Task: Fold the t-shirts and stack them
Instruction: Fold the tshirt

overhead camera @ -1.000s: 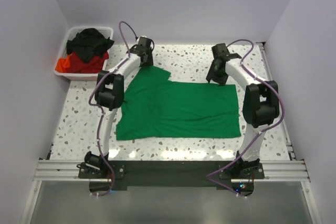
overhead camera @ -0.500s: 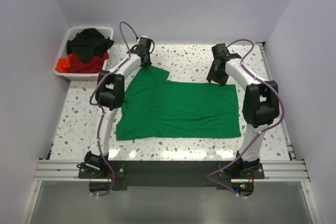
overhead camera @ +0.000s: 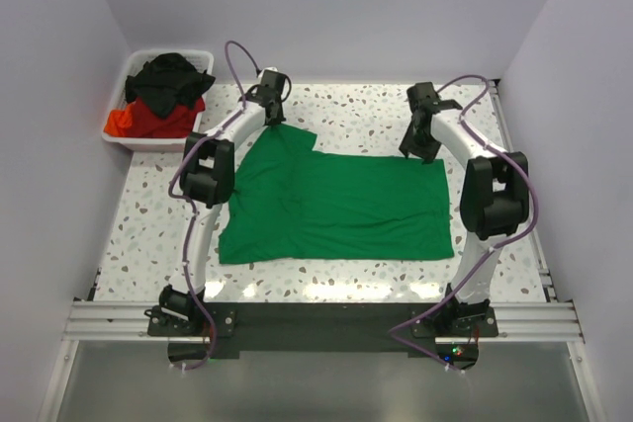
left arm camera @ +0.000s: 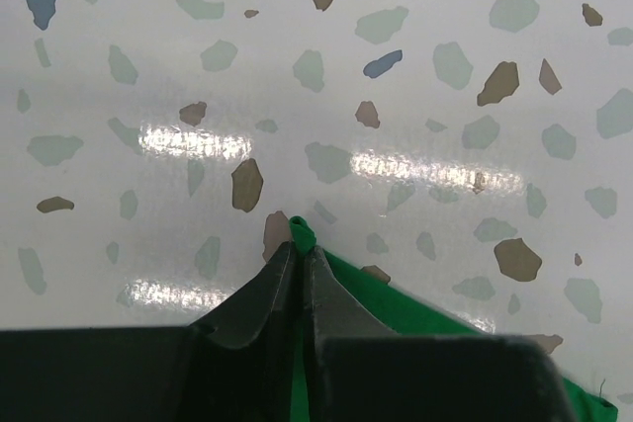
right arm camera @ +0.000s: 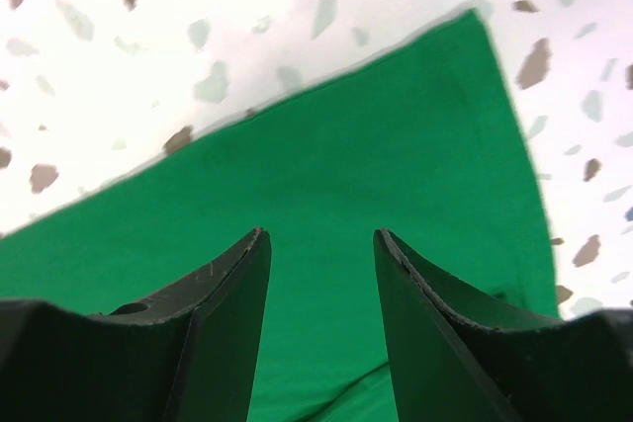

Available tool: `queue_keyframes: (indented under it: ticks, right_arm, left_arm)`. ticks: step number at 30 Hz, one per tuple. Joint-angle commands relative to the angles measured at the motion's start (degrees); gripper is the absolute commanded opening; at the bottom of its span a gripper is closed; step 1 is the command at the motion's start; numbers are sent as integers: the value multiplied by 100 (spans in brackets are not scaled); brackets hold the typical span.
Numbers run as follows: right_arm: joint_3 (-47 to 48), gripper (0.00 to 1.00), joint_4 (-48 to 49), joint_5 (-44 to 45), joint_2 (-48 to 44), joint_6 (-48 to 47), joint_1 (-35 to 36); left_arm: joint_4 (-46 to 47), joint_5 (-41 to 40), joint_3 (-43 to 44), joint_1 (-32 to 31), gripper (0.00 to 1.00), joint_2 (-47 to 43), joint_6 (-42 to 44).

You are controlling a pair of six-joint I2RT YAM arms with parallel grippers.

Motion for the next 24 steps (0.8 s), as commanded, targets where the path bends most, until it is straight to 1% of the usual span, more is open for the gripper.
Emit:
queue_keyframes:
  ticks: [1,6,13,24]
  right_arm:
    - [94,51,-78,366,-45,200,-392]
    - [147,53,-61,278,86,148,-665]
    - [270,54,10,129,490,42,-859]
    - [534,54,186,76,886,-98,-1000]
  left_arm:
    - [79,-157,-170,60,0,-143,94]
    - [71,-175,-214,60,0,-204,112]
    - [71,-131,-240,60,0,-257,77]
    - [106,-105,-311,51,0,-319,68]
